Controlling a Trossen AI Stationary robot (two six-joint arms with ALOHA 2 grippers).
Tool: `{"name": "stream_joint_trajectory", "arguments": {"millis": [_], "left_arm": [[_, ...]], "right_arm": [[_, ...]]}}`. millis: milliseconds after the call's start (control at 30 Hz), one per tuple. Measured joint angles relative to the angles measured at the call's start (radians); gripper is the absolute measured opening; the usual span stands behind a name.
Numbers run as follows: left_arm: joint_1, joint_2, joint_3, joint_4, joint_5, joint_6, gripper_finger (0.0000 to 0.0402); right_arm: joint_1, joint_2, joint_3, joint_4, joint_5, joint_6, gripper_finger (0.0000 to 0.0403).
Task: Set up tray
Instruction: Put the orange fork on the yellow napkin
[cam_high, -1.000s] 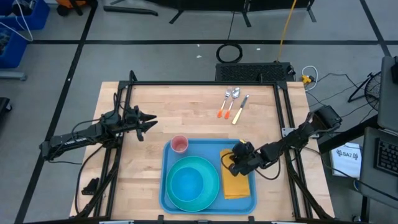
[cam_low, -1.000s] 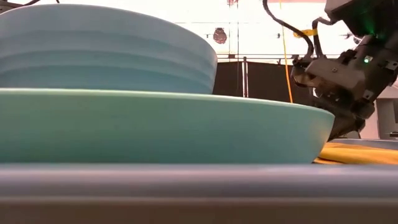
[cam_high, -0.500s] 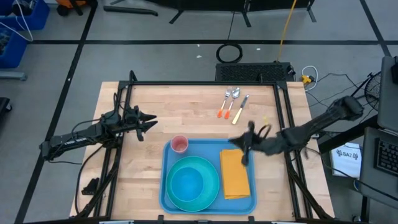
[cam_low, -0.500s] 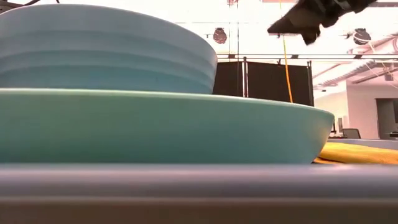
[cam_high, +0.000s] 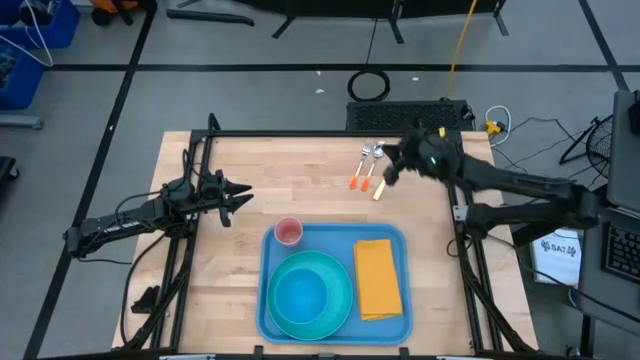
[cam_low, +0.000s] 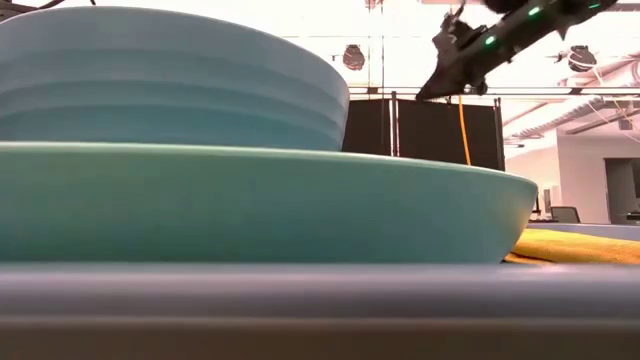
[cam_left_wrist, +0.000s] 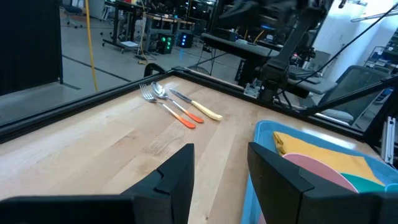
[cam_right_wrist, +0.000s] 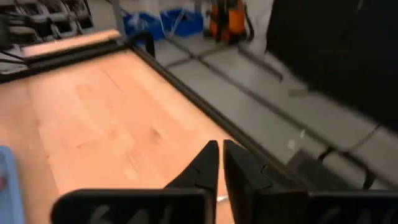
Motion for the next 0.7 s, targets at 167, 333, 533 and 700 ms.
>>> {"name": "stream_joint_trajectory", "arguments": {"millis": [167,333,533,700], "left_arm": [[0.000,0.000,0.000,0.000,0.000,0.000,0.0152],[0.000,0.000,0.000,0.000,0.000,0.000,0.0152],[0.000,0.000,0.000,0.000,0.000,0.000,0.0152],[0.000,0.000,0.000,0.000,0.000,0.000,0.0152]], "right_arm": [[-0.163,0.183,0.126,-0.095,-0.210,0.085,0.0078],[-0.228,0.373,0.276,-0.271,-0.349,0.126,0.0147],[-0.264,0.608,0.503,-0.460,-0.349,0.201,0.0179],[-0.281,0.762,0.659,-0.554,-0.352,0.261,0.0179]]}}
